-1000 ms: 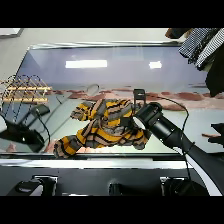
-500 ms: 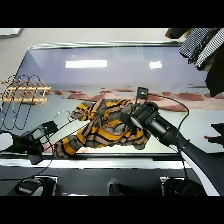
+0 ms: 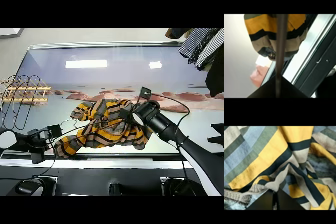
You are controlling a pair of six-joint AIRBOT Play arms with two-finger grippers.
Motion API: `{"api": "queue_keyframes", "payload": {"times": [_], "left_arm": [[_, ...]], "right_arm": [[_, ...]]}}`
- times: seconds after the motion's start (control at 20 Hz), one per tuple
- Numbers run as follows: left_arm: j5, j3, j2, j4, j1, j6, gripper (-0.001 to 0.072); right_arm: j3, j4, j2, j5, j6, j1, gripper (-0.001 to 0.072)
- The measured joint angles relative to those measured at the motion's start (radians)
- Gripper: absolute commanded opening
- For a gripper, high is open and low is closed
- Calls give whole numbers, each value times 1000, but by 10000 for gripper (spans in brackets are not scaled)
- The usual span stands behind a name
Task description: Fold the clothes and pants, and hang the long-sleeved shirts on hangers.
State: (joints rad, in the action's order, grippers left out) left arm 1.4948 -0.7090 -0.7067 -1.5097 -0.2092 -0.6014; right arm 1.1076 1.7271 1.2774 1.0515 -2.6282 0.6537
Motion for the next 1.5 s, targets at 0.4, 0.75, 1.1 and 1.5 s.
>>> {"api": "queue_keyframes", "payload": {"times": [0.4, 0.75, 1.1, 1.5], "left_arm": [[-44, 0, -117, 26, -25, 26, 17], [-67, 0, -177, 36, -58, 26, 17], [-135, -7, -230, 53, -140, -2, 18], [-206, -92, -319, 56, -228, -46, 18]], "right_arm": [[0, -41, -14, -6, 6, -1, 22], [0, -46, -62, 0, 7, -1, 22], [0, -106, -171, 30, 72, -1, 22], [2, -201, -277, 91, 130, -1, 22]]}}
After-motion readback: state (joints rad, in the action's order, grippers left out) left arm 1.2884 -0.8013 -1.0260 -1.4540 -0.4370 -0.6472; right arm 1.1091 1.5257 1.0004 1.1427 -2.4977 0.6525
